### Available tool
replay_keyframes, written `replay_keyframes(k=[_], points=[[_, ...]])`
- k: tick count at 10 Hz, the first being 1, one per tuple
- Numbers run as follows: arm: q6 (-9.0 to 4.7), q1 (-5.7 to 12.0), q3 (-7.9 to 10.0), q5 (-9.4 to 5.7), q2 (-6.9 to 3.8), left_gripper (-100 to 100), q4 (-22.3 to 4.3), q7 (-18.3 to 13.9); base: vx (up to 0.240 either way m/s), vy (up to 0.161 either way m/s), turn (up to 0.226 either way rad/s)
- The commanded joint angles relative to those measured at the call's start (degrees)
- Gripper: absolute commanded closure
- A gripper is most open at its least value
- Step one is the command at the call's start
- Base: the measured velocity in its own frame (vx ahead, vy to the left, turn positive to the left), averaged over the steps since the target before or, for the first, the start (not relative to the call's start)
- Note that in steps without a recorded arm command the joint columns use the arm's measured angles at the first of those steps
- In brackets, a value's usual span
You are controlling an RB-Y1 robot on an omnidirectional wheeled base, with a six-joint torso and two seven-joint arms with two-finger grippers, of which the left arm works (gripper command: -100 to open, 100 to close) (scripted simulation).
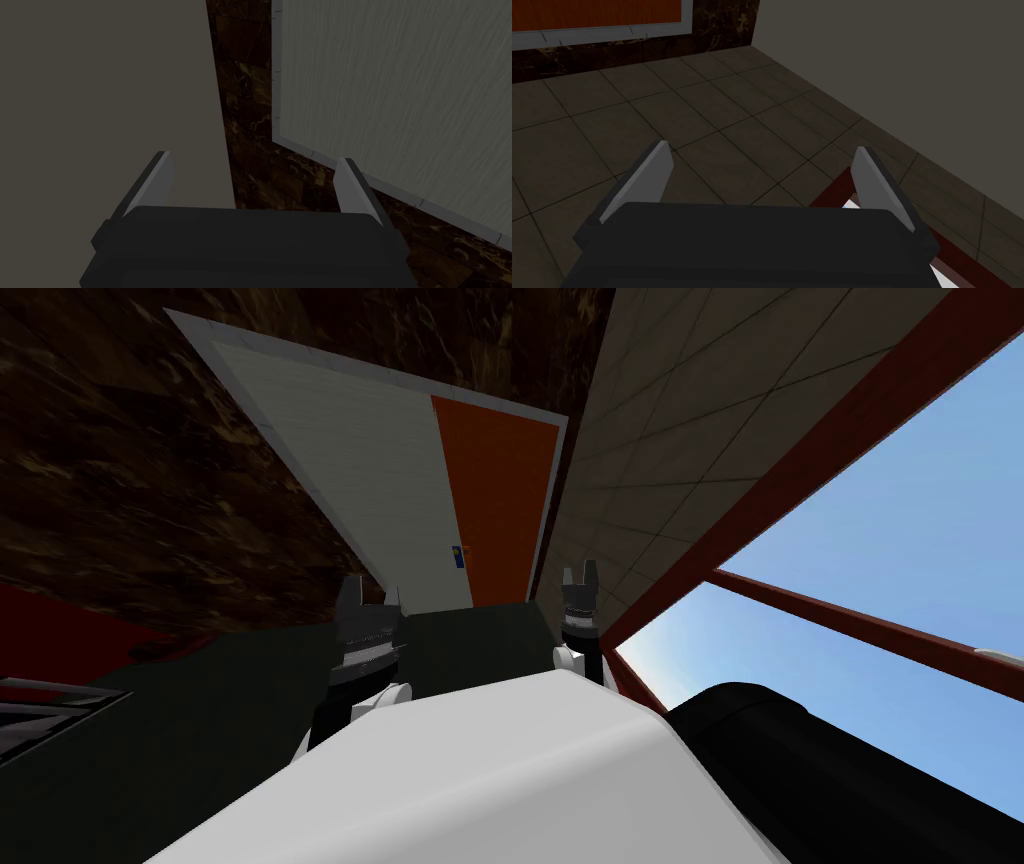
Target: Pull the door open
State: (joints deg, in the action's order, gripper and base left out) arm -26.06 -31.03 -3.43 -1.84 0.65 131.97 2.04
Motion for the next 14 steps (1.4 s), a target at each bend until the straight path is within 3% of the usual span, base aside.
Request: replay_keyframes(k=[1, 7, 14], points=[[0.34, 0.78, 0.31, -0.07, -0.88, -100, -1.8, -0.1, 0.196, 0.078, -0.007], [1.79, 4.13, 1.61, -0.38, -3.45, -100, -9.2, -0.6, 0.149, 0.017, -0.023], [3.25, 7.54, 2.92, -0.69, -5.01, -100, -16.8, -1.2, 0.126, 0.021, -0.018]])
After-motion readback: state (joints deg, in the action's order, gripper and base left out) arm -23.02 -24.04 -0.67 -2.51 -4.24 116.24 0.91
